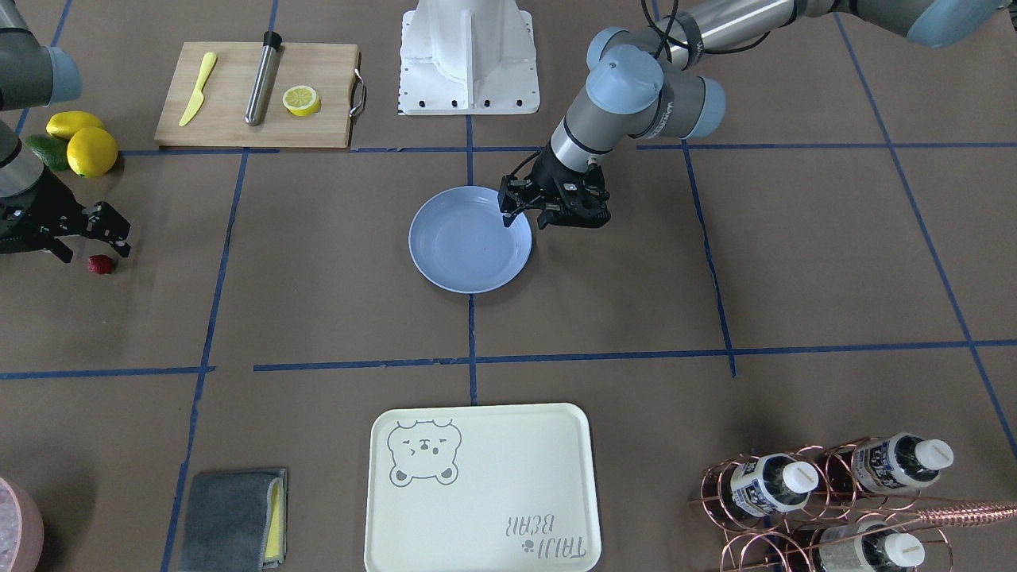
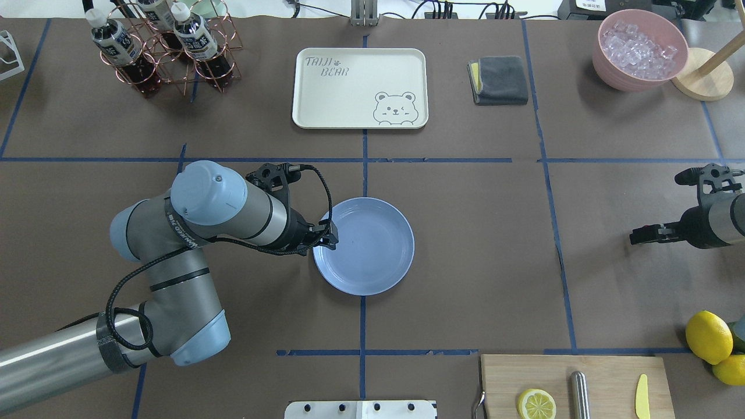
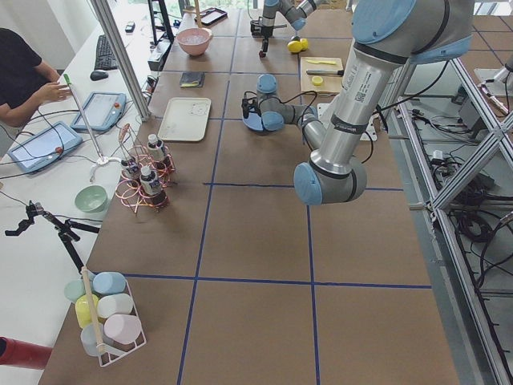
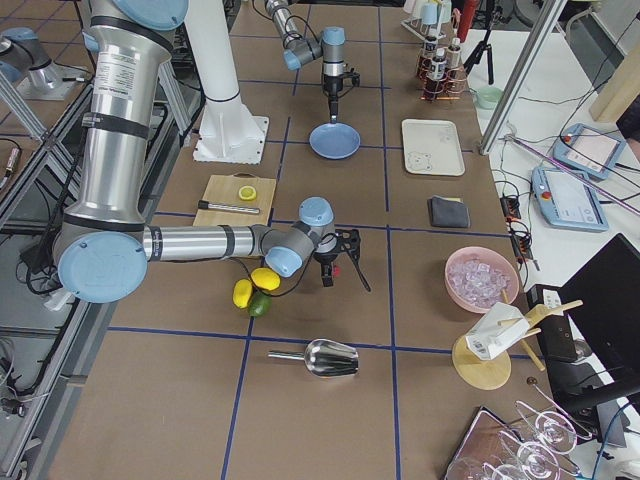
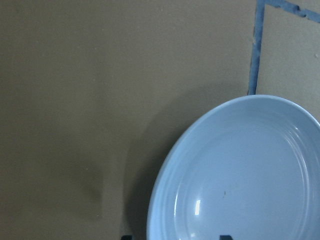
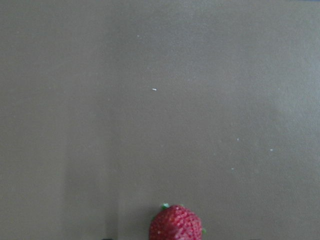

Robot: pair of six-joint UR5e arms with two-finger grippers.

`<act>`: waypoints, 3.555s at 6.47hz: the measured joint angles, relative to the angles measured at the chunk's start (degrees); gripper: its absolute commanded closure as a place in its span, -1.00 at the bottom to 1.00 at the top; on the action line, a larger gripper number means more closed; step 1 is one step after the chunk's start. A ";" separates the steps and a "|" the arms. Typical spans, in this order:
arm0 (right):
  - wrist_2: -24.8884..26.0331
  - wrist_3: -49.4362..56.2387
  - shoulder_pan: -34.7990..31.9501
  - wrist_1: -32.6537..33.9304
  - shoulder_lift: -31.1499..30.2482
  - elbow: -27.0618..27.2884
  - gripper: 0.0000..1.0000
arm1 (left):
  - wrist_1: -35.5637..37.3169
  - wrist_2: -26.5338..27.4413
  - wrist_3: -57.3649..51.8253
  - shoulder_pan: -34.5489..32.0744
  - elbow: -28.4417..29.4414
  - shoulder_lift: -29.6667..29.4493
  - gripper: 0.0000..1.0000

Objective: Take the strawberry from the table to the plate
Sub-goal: 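Hold the plate with the left gripper while the right gripper grasps the red strawberry, then withdraw the left gripper while the right gripper carries the strawberry over the plate, then lower the strawberry onto the plate and open the right gripper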

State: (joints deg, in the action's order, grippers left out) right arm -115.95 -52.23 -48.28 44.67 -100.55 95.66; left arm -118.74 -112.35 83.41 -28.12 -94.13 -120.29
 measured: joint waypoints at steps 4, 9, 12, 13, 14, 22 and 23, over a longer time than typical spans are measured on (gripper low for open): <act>0.19 0.06 -0.10 0.05 1.09 -0.23 1.00 | 0.00 0.03 0.00 -0.03 -0.03 0.05 -0.34; 0.41 -19.39 5.43 1.44 7.98 11.58 1.00 | 0.11 -0.10 -1.48 -3.77 -4.31 3.74 -0.27; 10.52 -36.13 19.10 23.95 31.62 11.77 1.00 | 0.50 -0.45 -11.36 -8.61 -13.17 14.05 -0.31; 16.33 -39.66 23.87 32.49 39.34 9.86 1.00 | 0.52 -0.54 -12.45 -9.94 -15.70 16.77 -0.31; 19.74 -43.32 26.22 35.81 44.65 6.50 1.00 | 0.55 -0.70 -12.76 -10.58 -16.74 18.01 -0.99; 26.33 -49.21 28.77 37.51 53.91 -7.73 0.94 | 0.70 -0.85 -10.75 -10.64 -14.98 17.84 -1.00; 26.29 -49.06 28.77 37.51 53.77 -7.72 -0.19 | 0.70 -0.74 -10.73 -10.64 -14.90 17.93 -1.00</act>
State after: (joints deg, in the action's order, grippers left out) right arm -89.67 -101.29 -19.51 82.18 -46.78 87.95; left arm -118.04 -113.09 72.68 -38.76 -109.03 -102.36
